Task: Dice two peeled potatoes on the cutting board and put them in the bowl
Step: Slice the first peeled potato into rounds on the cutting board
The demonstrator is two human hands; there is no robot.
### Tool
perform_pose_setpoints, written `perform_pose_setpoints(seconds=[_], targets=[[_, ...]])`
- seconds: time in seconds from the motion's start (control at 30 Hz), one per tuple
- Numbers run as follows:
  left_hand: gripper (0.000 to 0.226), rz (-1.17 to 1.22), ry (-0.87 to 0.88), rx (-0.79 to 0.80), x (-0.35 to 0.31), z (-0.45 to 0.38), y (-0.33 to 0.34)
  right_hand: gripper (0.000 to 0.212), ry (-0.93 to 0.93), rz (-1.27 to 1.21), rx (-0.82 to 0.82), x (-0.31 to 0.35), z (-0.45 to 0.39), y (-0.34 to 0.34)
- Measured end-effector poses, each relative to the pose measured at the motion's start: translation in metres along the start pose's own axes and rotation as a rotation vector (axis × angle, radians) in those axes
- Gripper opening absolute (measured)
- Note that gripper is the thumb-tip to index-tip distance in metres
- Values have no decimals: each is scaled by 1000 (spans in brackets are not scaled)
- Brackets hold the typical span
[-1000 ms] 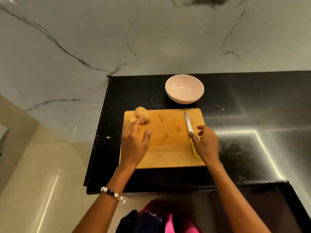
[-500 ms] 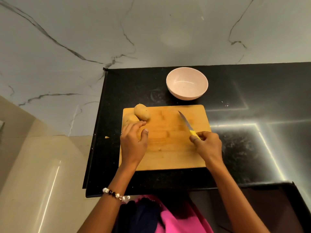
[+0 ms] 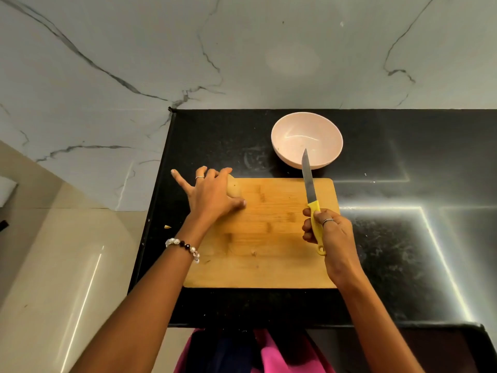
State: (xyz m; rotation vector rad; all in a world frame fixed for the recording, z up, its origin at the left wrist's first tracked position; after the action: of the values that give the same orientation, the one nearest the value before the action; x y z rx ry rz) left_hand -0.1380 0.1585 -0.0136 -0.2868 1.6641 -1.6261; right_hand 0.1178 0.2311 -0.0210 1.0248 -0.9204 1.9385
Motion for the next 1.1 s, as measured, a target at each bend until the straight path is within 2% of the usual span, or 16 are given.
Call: perform_pose_setpoints(seconds=[0.13,0.3,0.47,0.63,0.73,0.83,1.0,1.1], targets=[[68,23,117,-143,-11,2,-9,31,6,-4,-6,-2,-4,0],[67,205,209,-273,-29,25,-19,30,6,-18,-34,-2,-5,-6],[59,487,169,-101,-53,64,6,24,4,-4,-51,-4,-2,-8],[56,531,27,-87,-57,80,35,18,22,42,-63,-14,4,-8],[57,529,-13,-113,-60,82,45,20,4,123,-72,-21,8,-6],[64,506,-24,-72,-60,83,54,25,-25,246,-94,-27,14,-8],[78,362,40,83,-51,86,53,23,-89,432,-95,-28,26,-9],[74,396,228,129,-49,85,41,17,-151,584,-79,-27,33,-5]])
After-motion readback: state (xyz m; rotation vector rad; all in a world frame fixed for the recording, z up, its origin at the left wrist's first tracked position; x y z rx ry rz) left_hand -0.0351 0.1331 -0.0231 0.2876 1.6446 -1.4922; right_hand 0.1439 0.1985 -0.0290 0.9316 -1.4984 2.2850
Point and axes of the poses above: each hand's wrist, its own z-axis away from the middle knuckle, its own y-axis out of the palm, x = y × z, the point moved 9 cm from there along -z, towards the middle knuckle, and after that the axes turned 15 degrees about z, right-handed, at the moved point
